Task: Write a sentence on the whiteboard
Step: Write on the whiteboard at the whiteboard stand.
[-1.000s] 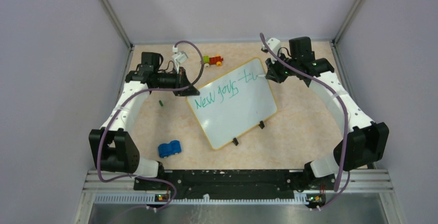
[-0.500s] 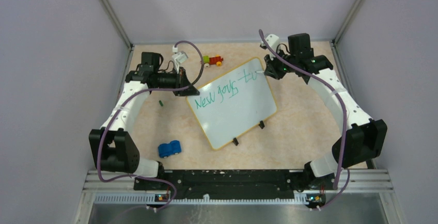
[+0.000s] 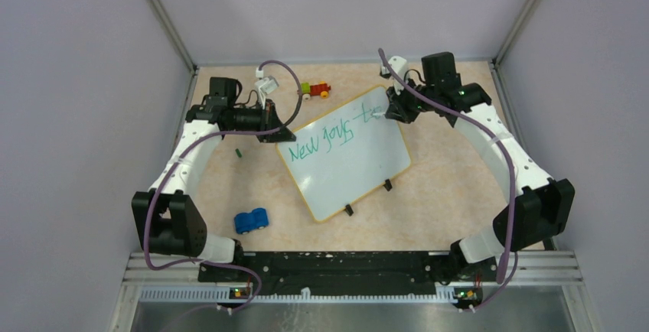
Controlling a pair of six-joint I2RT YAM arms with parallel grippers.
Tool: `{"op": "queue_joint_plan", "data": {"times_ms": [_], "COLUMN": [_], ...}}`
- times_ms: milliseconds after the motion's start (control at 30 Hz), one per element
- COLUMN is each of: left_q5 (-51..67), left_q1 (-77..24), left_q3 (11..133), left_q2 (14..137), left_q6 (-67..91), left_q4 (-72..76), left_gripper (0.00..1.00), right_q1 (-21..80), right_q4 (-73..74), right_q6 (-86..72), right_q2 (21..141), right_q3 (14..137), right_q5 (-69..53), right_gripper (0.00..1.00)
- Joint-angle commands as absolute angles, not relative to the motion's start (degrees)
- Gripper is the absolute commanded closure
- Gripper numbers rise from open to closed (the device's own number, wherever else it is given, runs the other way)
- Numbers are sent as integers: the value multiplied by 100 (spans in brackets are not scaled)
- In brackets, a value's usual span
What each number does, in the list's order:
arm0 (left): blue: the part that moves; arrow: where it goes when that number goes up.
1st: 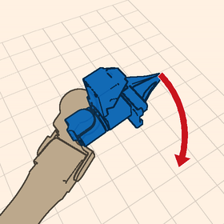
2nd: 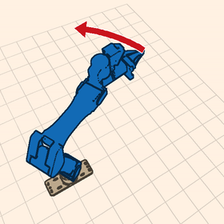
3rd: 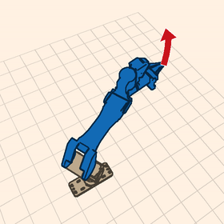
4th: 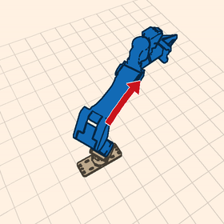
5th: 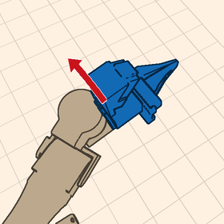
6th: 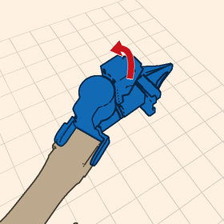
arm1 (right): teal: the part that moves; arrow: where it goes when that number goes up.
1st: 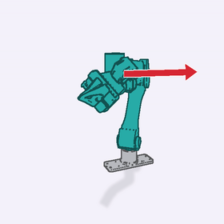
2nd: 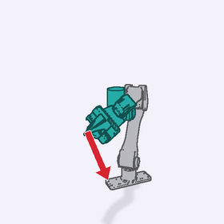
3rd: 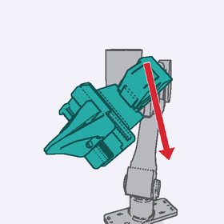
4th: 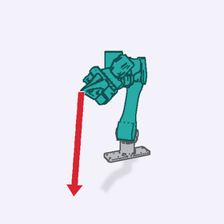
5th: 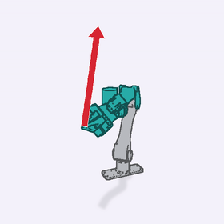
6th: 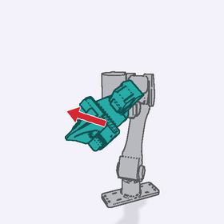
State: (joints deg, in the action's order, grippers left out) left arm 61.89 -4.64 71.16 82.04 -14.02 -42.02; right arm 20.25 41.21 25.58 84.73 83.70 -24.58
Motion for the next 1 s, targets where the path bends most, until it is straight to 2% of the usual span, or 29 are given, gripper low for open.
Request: {"op": "queue_joint_plan", "data": {"times_ms": [0, 300, 667, 967], "left_q5": [6044, 6063, 6076, 6068], "left_q1": [-589, -589, -589, -589], "left_q3": [7100, 7082, 7034, 7011], "left_q2": [8260, 8310, 8300, 8250], "left_q6": [-1859, -1846, -1824, -1818], "left_q4": [-4203, -4175, -4157, -4157], "left_gripper": [100, 100, 100, 100], "right_q1": [2101, 2579, 3900, 4536], "right_q4": [4420, 4256, 3325, 2624], "right_q6": [2790, 2610, 2138, 1997], "right_q2": [7993, 7675, 7453, 7419], "right_q3": [8491, 7412, 6538, 6263], "right_q5": [-3157, -4246, -3591, -2628], "right_gripper": [100, 100, 100, 100]}}
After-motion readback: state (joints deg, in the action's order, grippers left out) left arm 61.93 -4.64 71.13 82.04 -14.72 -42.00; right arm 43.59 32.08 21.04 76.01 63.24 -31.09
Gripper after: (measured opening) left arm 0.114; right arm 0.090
